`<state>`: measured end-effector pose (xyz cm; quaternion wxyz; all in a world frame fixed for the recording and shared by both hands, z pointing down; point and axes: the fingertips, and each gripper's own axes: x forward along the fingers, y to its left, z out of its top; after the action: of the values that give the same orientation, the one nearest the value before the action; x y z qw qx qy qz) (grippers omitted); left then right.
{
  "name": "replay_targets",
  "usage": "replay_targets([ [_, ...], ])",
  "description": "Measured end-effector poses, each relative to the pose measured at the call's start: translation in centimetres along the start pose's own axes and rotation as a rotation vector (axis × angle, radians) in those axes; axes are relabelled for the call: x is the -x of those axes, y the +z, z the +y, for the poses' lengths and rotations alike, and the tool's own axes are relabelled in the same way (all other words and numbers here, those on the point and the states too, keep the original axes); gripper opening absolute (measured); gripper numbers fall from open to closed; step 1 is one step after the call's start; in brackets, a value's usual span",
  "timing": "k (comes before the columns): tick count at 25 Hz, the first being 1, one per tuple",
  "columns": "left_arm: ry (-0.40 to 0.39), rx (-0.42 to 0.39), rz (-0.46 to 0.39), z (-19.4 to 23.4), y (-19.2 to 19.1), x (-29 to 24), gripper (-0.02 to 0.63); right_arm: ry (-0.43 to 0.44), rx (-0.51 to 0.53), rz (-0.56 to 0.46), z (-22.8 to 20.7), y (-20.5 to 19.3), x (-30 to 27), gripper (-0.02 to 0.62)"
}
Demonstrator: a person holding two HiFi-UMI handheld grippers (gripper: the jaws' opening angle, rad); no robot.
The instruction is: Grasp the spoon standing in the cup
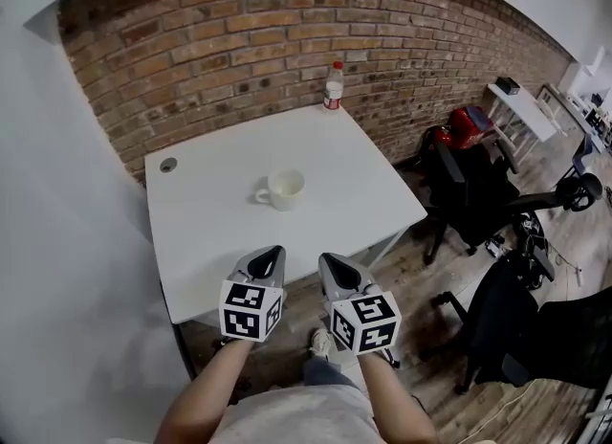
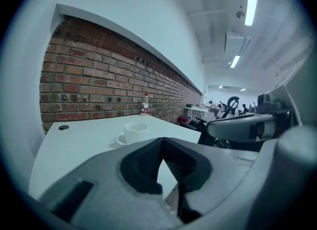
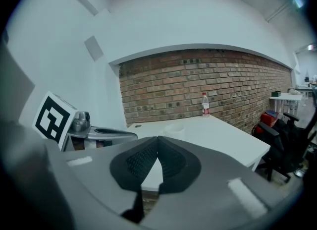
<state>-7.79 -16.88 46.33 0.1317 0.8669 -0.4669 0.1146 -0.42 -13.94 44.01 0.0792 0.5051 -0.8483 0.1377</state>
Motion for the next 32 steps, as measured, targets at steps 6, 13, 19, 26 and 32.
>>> replay_targets([
  [6, 0.048, -0.049, 0.022, 2.1, 1.1, -4.9, -0.004, 0.069, 0.008, 0.019, -3.3, 1.6, -4.6, 0.005],
  [13, 0.148, -0.076, 0.05, 5.4, 2.2, -9.2, -0.003, 0.162, 0.029, 0.051, -5.8, 2.6, -8.8, 0.005],
  [19, 0.214, -0.035, 0.08, 6.8, 1.5, -12.5, 0.035, 0.219, 0.048, 0.073, -8.0, 3.1, -11.3, 0.005],
  [26, 0.291, 0.102, 0.057, 9.1, 1.4, -14.5, 0.067, 0.262, 0.064, 0.092, -9.7, 3.3, -13.6, 0.005],
  [32, 0.332, 0.181, 0.036, 10.3, 1.2, -15.4, 0.078, 0.287, 0.07, 0.114, -10.5, 2.9, -15.0, 0.005],
])
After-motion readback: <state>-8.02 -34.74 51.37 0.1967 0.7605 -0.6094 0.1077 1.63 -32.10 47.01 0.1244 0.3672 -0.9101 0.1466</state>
